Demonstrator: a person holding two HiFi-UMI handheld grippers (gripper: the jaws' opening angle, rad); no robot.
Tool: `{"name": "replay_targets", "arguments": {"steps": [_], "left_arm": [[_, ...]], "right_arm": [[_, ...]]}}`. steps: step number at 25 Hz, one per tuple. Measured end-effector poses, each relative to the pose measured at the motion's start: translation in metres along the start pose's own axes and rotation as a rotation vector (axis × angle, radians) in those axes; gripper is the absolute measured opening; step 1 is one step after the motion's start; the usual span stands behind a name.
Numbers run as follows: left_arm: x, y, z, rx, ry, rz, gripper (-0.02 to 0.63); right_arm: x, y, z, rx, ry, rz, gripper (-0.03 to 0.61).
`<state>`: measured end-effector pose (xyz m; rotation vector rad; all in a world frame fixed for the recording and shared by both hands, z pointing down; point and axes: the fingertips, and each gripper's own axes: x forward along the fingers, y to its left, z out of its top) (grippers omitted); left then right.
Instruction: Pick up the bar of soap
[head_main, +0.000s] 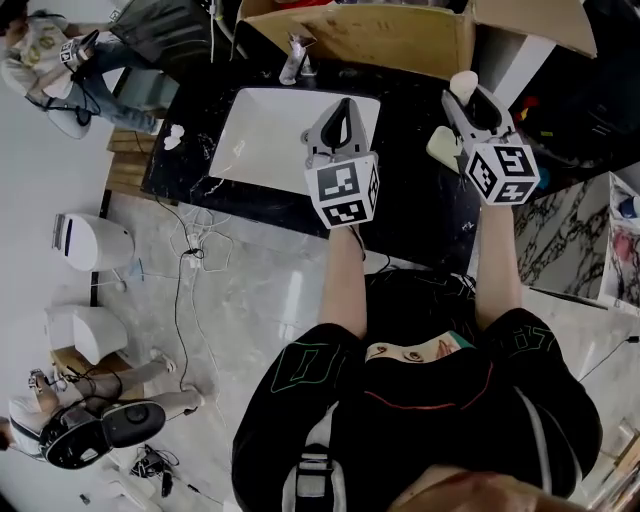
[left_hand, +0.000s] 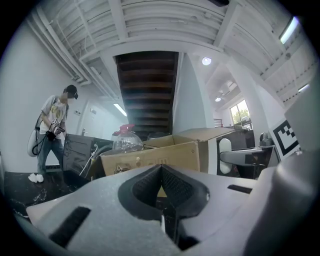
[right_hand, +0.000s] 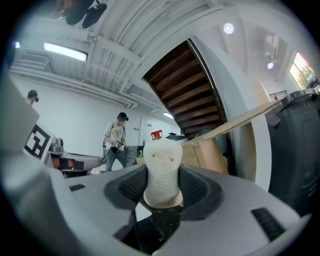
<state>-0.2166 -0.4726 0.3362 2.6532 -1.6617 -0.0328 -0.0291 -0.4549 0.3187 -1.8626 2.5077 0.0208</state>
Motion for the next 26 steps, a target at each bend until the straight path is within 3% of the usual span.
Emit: {"name": "replay_targets", "arguments": {"steps": [26], "left_arm": [[0.001, -0.013, -0.013, -0.027, 0.014, -0.019, 0.008]], "right_arm": [[-0.004, -0.005, -0.005, -0.022, 0.014, -0.002, 0.196]]}}
